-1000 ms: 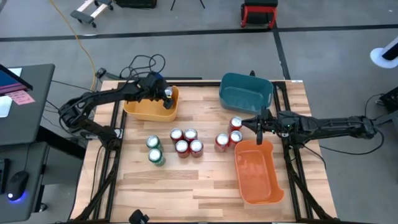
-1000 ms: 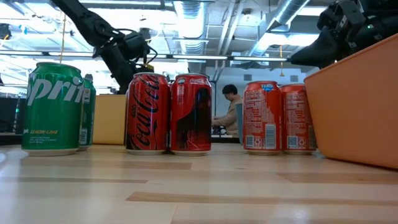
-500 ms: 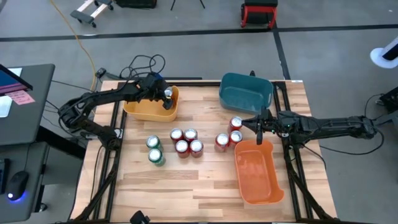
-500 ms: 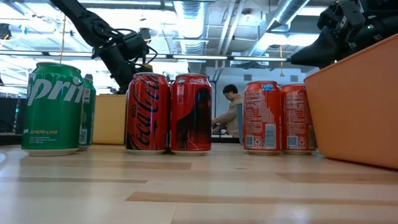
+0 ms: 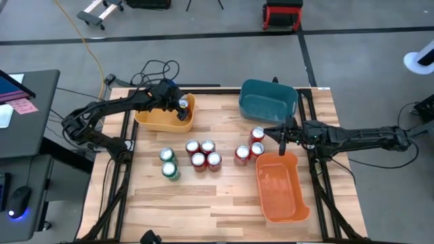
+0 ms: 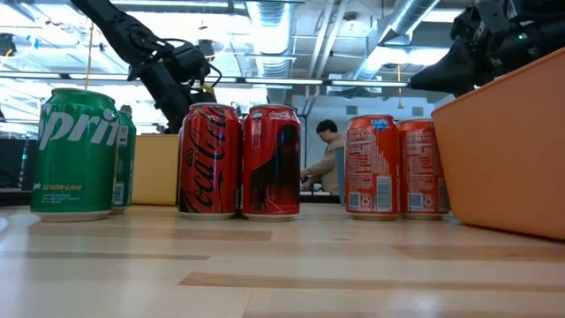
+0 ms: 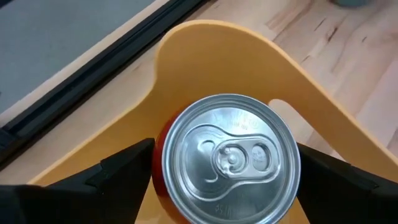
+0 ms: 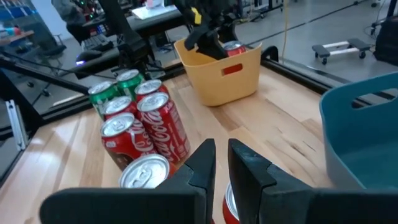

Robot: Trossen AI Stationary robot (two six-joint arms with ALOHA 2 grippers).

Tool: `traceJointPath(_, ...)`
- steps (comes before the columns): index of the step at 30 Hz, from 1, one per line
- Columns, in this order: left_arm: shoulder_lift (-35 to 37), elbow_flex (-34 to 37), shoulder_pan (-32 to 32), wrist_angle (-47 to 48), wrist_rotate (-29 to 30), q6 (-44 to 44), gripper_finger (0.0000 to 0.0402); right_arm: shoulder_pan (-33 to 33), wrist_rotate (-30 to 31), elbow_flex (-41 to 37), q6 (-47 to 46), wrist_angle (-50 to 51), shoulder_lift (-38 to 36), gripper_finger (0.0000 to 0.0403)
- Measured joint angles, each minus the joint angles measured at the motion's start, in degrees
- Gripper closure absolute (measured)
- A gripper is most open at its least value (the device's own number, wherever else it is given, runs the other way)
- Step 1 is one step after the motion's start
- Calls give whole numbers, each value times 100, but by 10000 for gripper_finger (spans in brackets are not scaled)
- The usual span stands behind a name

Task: Sort soda cans
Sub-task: Put the top left orange soda can into the yellow bin, then put the top right orange soda can into the yellow bin

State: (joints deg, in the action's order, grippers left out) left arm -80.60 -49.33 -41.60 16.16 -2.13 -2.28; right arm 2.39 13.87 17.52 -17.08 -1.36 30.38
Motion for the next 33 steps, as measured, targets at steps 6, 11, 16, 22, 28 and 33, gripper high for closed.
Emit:
traceJointPath(6, 131, -194, 0, 280, 97, 137, 56, 0, 0, 0, 63, -150, 13, 335)
traceJointPath(11, 346, -406, 0, 608, 118, 164, 56, -2, 0, -2, 59, -171, 169, 335)
traceJointPath(16, 798, -467, 0, 919, 175, 86, 56, -2, 0, -2, 55, -317, 473, 335)
traceJointPath(22, 1548, -469, 25, 1658, 398, -279, 56, -2, -1, -2, 91, -907, 923, 335)
traceJointPath(28, 2220, -471, 503, 2243, 306, -703, 63, -7, -91, -2, 335, -1374, 1341, 335)
traceJointPath(33, 2335, -471, 1365, 2140, 246, -1025, 75, -15, -870, -2, 1096, -1885, 1722, 335)
